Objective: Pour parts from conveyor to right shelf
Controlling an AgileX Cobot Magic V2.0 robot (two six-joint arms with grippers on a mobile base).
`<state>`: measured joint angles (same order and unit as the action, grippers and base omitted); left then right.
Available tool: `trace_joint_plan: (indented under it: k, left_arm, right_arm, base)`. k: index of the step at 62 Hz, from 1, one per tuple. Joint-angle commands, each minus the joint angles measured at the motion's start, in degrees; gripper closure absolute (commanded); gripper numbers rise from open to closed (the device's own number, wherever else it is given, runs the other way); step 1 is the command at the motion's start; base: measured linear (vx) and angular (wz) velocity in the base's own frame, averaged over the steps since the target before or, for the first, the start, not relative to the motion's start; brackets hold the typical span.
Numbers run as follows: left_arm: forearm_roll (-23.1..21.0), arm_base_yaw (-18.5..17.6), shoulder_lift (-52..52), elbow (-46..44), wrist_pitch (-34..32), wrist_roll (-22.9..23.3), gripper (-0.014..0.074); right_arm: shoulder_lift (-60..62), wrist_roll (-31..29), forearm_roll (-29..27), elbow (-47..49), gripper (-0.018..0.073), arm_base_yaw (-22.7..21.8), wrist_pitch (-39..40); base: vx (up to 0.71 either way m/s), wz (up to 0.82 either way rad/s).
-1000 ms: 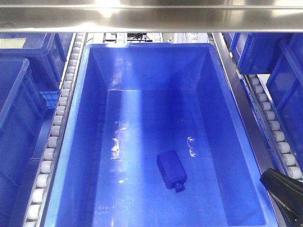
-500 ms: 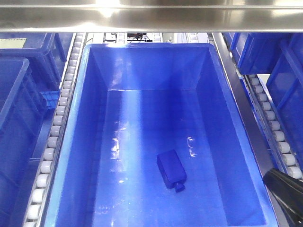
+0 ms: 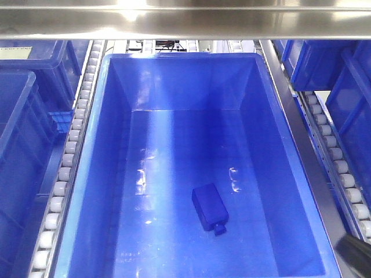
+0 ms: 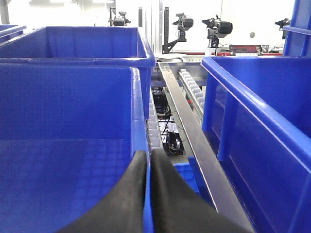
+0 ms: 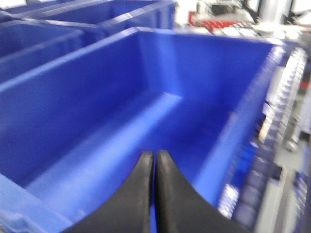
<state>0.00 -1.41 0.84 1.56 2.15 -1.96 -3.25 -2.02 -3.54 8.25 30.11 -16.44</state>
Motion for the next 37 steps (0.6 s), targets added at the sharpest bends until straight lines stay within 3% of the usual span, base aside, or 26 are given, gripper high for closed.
trace_joint_plan:
  k: [1,18,28,37]
  left_arm:
    - [0.0,-0.1,0.7,1.8,-4.4,0.5,0.0602]
    - [0.0,-0.1,0.7,1.8,-4.4,0.5,0.0602]
    - [0.0,-0.1,0.7,1.8,-4.4,0.5,0.0602]
    - [0.0,-0.1,0.7,1.8,-4.4,0.5,0.0602]
  right_arm:
    - [1.4,6.1,6.2,1.6,0.0569,-2.7,1.9]
    - [4.8,-2.3,-3.2,-4.3,0.0569,-18.6,9.7]
    - [4.8,-2.3,-1.8,-5.1,0.0569,-24.4,10.8]
    - [4.8,-2.3,1.2,-5.3,0.0569,-25.8,11.4]
  base:
    - [0.00,0.00]
    - [0.00,0.00]
    - [0.00,0.00]
    - [0.00,0.00]
